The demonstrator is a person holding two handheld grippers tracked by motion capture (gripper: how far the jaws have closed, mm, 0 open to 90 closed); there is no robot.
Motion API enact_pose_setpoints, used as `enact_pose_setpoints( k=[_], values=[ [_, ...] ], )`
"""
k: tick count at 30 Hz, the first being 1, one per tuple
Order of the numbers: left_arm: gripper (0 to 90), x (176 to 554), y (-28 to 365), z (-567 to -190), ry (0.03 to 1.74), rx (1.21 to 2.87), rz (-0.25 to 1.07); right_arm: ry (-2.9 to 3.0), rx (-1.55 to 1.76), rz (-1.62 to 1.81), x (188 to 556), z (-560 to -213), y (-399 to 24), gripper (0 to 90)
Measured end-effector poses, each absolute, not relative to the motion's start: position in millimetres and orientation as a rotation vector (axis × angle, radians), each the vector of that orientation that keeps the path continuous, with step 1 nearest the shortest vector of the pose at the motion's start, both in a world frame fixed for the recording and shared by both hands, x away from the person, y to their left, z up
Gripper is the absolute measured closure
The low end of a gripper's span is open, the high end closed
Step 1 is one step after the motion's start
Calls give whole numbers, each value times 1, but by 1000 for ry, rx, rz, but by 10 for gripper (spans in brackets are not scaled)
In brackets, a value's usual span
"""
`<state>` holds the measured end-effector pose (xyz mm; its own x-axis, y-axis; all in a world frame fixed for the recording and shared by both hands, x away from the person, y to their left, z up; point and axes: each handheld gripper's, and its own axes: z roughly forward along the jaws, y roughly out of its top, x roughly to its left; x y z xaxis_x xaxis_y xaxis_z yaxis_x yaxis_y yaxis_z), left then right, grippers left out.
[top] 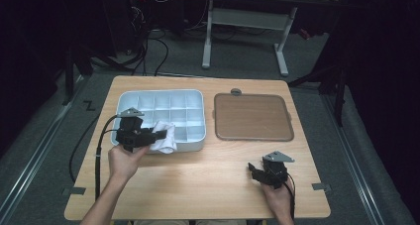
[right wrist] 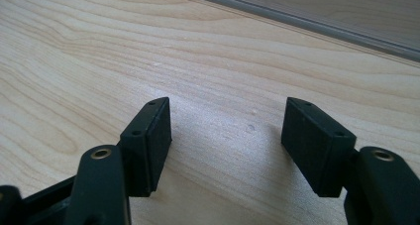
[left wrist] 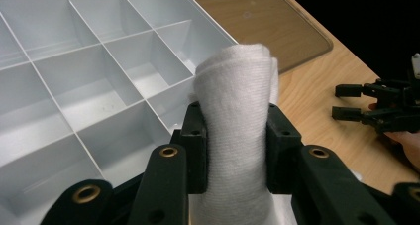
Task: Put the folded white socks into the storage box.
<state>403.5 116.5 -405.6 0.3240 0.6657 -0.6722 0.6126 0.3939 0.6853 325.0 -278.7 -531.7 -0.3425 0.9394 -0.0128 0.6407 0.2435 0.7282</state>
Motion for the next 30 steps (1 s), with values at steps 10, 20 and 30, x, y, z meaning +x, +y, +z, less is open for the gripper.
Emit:
enact_pose_setpoints(
  k=[10, 20, 30],
  values=[
    [683, 423, 115, -403, 1369, 1264, 47, 2071, 1438, 884, 325, -532, -279, 367],
    [683, 439, 112, -405, 1389, 1251, 47, 2071, 1439, 884, 325, -532, -279, 367],
    [683, 450, 111, -414, 1417, 1233, 32, 2072, 1439, 881, 325, -532, -279, 367]
  ],
)
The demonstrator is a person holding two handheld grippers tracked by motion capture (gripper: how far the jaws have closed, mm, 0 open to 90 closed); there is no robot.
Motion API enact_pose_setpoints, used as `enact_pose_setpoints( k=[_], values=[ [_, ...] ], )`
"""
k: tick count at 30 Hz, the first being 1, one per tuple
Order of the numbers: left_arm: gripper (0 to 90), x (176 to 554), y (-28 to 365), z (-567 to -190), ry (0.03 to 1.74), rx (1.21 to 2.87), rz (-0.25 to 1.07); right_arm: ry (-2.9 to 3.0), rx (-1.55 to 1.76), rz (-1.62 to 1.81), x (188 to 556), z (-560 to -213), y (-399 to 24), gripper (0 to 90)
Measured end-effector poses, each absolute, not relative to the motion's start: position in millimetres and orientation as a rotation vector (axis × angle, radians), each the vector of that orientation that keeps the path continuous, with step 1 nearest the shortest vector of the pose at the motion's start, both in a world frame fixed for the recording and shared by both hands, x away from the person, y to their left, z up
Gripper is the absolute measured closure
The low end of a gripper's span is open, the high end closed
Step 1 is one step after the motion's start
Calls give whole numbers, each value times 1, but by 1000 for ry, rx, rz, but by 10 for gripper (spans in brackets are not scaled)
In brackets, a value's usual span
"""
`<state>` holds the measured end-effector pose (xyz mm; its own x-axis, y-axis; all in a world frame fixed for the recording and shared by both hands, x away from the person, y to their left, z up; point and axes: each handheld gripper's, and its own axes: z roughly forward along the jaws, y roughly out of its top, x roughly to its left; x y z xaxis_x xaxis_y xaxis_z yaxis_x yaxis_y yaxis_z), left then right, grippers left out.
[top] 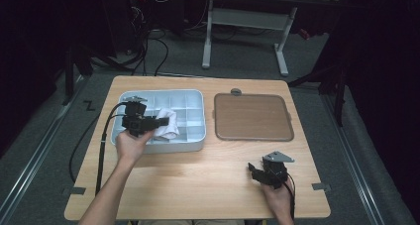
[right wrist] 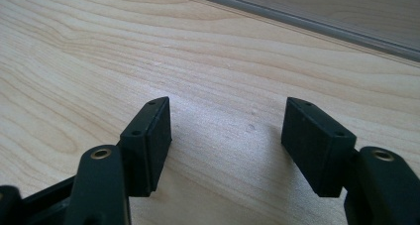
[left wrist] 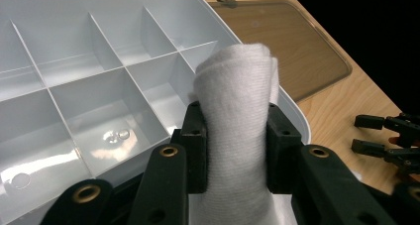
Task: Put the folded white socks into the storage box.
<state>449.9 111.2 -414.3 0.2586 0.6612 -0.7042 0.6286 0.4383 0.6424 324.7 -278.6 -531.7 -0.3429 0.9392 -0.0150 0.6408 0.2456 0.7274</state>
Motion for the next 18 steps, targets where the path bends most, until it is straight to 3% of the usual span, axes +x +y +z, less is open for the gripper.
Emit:
enact_pose_setpoints(
  k=[18],
  values=[
    [683, 464, 120, -444, 1506, 1173, -12, 2071, 1441, 880, 325, -532, -278, 367]
  ],
)
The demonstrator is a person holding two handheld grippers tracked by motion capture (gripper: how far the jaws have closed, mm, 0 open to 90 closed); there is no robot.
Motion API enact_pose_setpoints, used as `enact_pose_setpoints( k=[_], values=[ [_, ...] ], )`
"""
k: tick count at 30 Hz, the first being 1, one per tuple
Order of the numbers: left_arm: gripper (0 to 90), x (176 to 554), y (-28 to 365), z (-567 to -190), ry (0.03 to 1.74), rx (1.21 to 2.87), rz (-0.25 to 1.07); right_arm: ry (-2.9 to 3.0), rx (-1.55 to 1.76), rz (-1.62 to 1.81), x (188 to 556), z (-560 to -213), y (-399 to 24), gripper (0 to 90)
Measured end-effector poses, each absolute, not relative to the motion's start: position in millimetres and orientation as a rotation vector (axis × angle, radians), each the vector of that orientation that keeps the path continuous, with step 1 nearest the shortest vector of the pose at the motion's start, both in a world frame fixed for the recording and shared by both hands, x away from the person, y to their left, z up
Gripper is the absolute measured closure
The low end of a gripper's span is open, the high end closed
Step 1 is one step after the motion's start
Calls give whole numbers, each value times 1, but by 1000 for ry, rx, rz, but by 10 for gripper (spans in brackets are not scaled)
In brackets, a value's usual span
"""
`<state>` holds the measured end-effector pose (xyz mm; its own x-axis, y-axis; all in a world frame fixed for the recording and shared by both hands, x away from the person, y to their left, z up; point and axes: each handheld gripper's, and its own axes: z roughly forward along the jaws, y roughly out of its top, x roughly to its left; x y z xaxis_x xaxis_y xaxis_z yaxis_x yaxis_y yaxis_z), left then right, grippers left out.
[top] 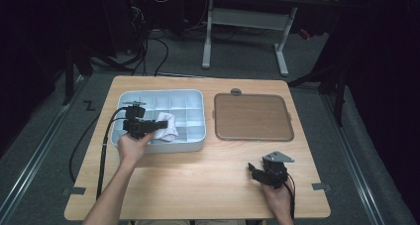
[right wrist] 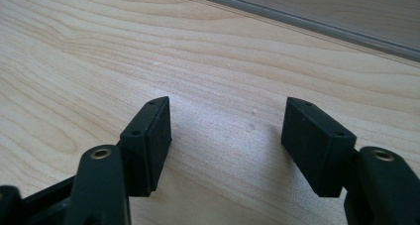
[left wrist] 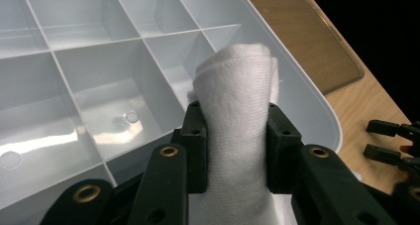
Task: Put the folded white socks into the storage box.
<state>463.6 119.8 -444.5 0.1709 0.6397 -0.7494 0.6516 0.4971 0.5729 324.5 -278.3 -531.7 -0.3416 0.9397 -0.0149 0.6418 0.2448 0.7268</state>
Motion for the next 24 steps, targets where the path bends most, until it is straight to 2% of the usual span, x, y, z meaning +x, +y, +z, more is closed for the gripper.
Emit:
enact_pose_setpoints(
  k=[24],
  values=[
    [684, 463, 122, -469, 1525, 1238, 69, 2071, 1439, 879, 324, -532, -278, 367]
  ],
)
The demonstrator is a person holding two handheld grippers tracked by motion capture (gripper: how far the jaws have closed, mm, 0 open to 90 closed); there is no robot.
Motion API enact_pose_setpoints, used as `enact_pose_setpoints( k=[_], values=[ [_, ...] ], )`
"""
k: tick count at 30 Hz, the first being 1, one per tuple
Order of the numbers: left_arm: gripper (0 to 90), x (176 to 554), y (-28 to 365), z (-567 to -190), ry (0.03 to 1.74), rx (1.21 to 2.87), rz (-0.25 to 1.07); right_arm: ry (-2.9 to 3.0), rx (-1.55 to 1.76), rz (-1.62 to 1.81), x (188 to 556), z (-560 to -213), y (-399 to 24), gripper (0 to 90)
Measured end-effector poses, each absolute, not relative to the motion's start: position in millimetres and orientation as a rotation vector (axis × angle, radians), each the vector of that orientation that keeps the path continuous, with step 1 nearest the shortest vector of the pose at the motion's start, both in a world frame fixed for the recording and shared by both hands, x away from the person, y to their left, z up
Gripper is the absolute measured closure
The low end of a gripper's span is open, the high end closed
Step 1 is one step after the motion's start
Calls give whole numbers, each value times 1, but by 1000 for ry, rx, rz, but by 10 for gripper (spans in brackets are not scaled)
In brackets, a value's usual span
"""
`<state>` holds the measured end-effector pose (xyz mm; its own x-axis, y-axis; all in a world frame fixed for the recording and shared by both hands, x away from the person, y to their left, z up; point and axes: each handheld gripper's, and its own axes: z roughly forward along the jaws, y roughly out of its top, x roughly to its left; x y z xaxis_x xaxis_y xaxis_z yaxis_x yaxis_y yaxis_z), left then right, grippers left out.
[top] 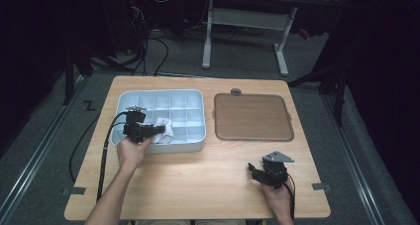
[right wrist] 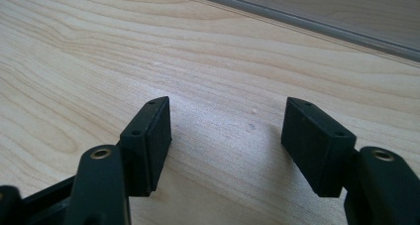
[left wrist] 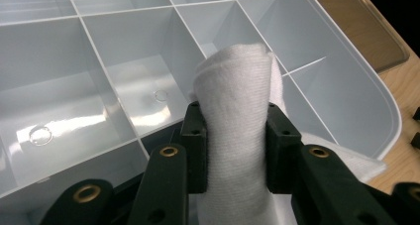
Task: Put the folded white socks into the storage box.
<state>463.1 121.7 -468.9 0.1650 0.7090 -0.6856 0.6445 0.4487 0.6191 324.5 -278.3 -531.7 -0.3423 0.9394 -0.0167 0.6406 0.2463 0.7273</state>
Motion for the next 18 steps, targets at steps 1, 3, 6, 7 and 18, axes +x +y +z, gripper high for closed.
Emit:
enact_pose_setpoints(
  k=[1, 3, 6, 7, 18],
  values=[
    [684, 463, 122, -470, 1527, 1241, 70, 2071, 1438, 879, 324, -532, -278, 367],
    [685, 463, 122, -470, 1528, 1243, 70, 2071, 1439, 878, 324, -532, -278, 367],
    [685, 463, 121, -470, 1527, 1249, 78, 2071, 1438, 877, 324, -532, -278, 367],
    [686, 462, 121, -471, 1526, 1254, 82, 2071, 1438, 878, 324, -532, -278, 367],
    [693, 461, 120, -472, 1529, 1279, 97, 2071, 1438, 878, 324, -532, -278, 367]
  ],
)
